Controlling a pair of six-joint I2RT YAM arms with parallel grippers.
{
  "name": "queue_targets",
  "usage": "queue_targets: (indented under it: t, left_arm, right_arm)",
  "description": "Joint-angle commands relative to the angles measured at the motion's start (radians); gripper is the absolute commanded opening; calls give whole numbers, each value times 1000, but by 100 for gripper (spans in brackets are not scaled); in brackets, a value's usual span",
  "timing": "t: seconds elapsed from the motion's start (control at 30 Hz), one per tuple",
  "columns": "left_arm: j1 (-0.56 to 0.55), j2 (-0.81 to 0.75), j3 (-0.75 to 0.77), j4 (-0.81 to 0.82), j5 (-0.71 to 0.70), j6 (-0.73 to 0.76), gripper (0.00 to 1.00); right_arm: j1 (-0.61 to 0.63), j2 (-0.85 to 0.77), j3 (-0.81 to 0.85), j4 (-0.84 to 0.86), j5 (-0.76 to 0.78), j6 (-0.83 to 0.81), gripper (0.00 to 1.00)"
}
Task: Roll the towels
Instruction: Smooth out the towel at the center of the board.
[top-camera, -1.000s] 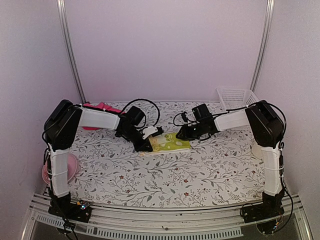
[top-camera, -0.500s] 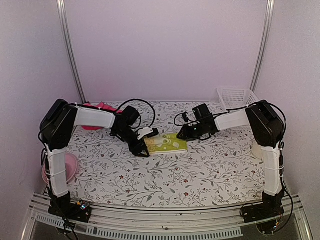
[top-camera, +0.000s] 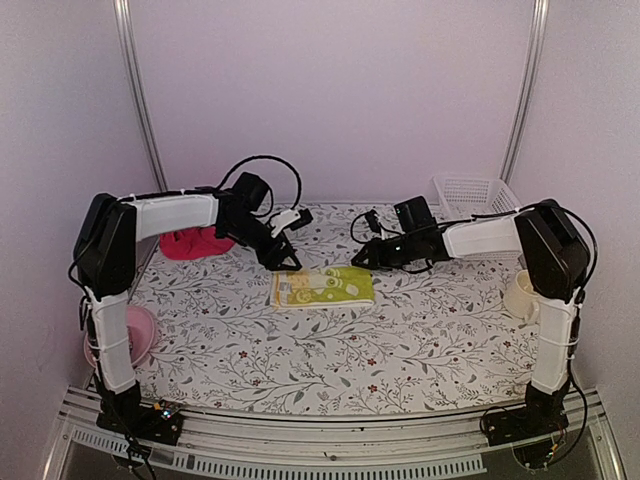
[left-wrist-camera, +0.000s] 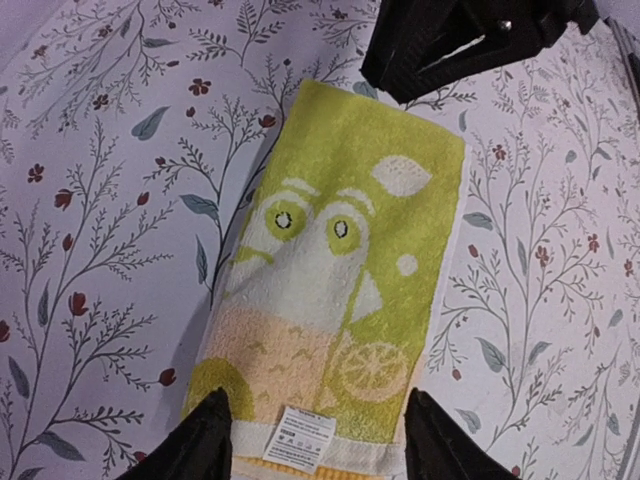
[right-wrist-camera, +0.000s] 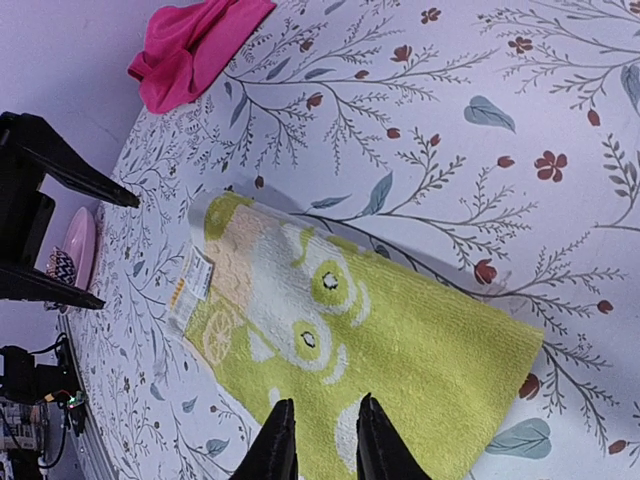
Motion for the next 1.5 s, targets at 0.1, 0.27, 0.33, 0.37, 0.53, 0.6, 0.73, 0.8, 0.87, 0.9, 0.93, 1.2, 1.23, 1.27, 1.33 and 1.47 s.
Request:
queue_targets:
  t: [0.1,0.27,0.33,0.37,0.53,0.6,0.73,0.8,0.87,0.9,0.93,1.2,1.23,1.27,1.33,1.47]
  left_arm:
    - [5,92,32,1,-33,-30,53]
    - [9,124,26,32,-98,-40,50]
    - [12,130,14,54,-127,-47,50]
    - [14,133,9,64,-142,-50,50]
    - [22,151,-5,75,-187,-51,50]
    - [23,158,-20,75,-202,-47,50]
    - [25,164,-60,77,-243,-35,50]
    - [26,166,-80,79,-264,-30,51]
    - [26,166,-95,76,-279,-21,52]
    - [27,166,-101,75,-287,-18,52]
    - [28,165,-106,74,-294,-14,53]
    - [48,137,-95,73,-340,-6,72]
    - [50,135,-90,74,-343,-6,75]
    - [51,131,-84,75,-340,-3,78]
    - [51,125,-71,77,-327,-2,85]
    - [48,106,-40,75,-274,0,97]
  right_arm:
    - [5,125,151,28,-68,16,21]
    - [6,213,205,17,-53,42,21]
    - [6,237,210,17,-51,51,21]
    - [4,247,211,14,-43,58,21]
    - [-1,283,222,-5,22,89,20]
    - [-3,285,222,-10,51,98,20]
    - [-4,279,218,-13,83,108,20]
    - [-4,275,213,-16,106,113,20]
    - [-4,269,209,-27,139,118,20]
    - [-3,267,209,-35,157,123,20]
    - [-4,268,208,-42,174,127,21]
    - [-5,265,203,-94,245,135,20]
    - [-5,261,203,-89,233,131,20]
    - [-5,257,200,-78,209,125,20]
    - [-4,246,201,-64,175,113,20]
    - [3,199,194,-41,103,73,21]
